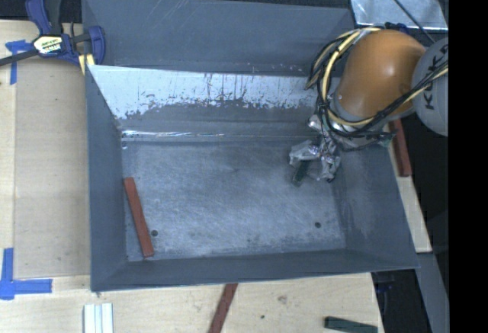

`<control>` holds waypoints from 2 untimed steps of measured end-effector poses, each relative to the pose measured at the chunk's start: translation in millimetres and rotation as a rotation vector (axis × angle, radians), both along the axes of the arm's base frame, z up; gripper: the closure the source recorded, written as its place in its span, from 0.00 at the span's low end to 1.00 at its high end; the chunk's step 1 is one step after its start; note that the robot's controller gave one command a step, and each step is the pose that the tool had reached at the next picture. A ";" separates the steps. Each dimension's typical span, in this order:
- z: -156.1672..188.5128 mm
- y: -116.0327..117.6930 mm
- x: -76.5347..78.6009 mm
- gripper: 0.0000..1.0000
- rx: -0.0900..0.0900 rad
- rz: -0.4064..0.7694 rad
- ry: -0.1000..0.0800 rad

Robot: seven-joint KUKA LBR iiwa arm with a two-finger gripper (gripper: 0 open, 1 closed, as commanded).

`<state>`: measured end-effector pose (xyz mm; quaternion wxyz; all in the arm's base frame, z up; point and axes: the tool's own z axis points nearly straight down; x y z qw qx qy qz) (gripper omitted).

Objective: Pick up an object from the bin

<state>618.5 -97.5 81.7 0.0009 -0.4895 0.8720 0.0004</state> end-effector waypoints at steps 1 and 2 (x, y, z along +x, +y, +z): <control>-0.1 0.0 0.0 1.00 0.000 0.000 0.000; 125.8 16.1 -13.5 1.00 0.000 0.044 -0.002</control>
Offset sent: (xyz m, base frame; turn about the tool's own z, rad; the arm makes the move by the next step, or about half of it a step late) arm -0.0143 0.0162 0.1253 -0.0472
